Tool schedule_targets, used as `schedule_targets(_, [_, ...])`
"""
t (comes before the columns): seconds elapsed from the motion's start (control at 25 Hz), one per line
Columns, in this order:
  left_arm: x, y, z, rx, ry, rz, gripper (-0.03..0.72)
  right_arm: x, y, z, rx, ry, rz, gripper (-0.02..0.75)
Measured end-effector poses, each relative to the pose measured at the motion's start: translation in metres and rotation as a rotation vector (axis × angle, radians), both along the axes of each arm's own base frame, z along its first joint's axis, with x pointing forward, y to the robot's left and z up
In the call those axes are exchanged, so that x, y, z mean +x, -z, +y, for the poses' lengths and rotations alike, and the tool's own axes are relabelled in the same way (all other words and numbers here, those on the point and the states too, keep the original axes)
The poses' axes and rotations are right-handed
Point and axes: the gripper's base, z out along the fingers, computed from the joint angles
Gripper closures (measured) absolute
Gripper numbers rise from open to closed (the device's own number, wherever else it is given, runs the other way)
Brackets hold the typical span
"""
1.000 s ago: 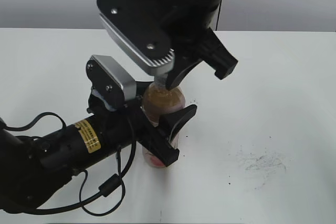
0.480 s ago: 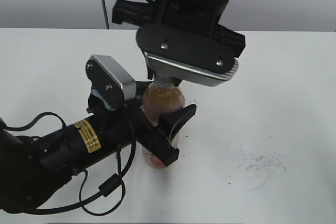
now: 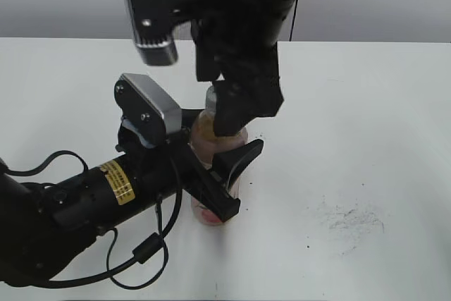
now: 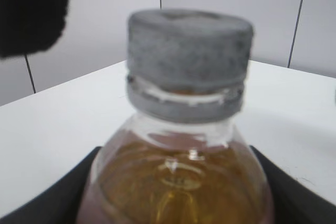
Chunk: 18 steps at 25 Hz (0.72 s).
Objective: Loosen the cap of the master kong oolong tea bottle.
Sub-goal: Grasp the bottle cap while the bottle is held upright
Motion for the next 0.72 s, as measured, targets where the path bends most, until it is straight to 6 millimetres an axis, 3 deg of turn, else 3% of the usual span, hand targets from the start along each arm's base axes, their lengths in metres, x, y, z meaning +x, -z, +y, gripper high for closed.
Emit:
schedule_targets(0.16, [0.0,0.0,0.0,0.0,0.0,0.0,0.241,0.0038,0.0006,-0.0038,0.016,0.476,0.091,0.22])
schedule_targets(0.36, [0.0,0.0,0.0,0.0,0.0,0.0,0.241,0.0045,0.0007,-0.0045,0.068,0.903,0.201,0.239])
schedule_targets(0.6, [0.0,0.0,0.0,0.0,0.0,0.0,0.241,0.0027,0.0005,-0.0028,0.117,1.213,0.321,0.244])
schedule_targets(0.72, [0.0,0.0,0.0,0.0,0.0,0.0,0.241,0.0026,0.0004,-0.0026,0.123,1.261,0.337,0.316])
